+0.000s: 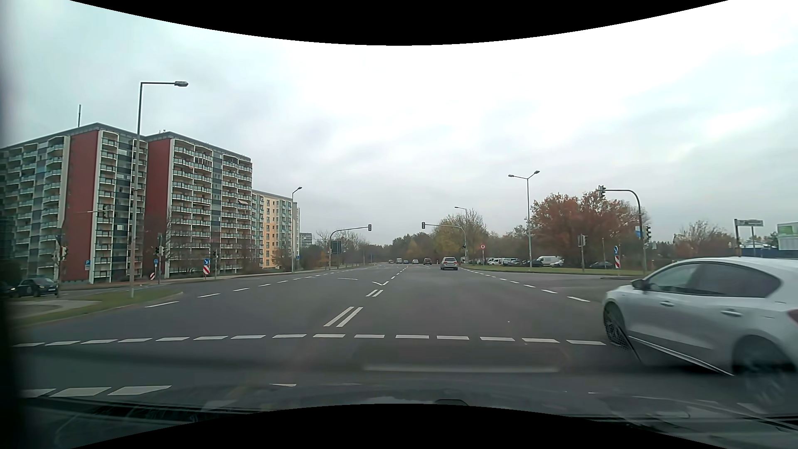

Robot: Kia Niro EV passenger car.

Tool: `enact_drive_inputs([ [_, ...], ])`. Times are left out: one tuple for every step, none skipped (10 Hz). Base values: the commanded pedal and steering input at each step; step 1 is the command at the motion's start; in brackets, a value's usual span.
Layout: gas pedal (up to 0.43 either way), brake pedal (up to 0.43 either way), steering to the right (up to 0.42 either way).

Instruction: Follow the waypoints while adhering to traffic rules and regulations

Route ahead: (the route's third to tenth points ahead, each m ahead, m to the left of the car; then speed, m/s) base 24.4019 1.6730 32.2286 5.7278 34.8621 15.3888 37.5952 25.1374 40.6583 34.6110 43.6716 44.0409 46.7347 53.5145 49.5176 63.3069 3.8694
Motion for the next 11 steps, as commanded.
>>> enact_drive_inputs([
  [0.441, 0.0, 0.0],
  [0.441, 0.0, 0.0],
  [0.441, 0.0, 0.002],
  [0.429, 0.0, 0.003],
  [0.421, 0.0, 0.003],
  [0.421, 0.0, 0.003],
  [0.409, 0.0, 0.002],
  [0.398, 0.0, 0.002],
  [0.39, 0.0, 0.003],
  [0.378, 0.0, 0.002],
  [0.358, 0.0, 0.002],
])
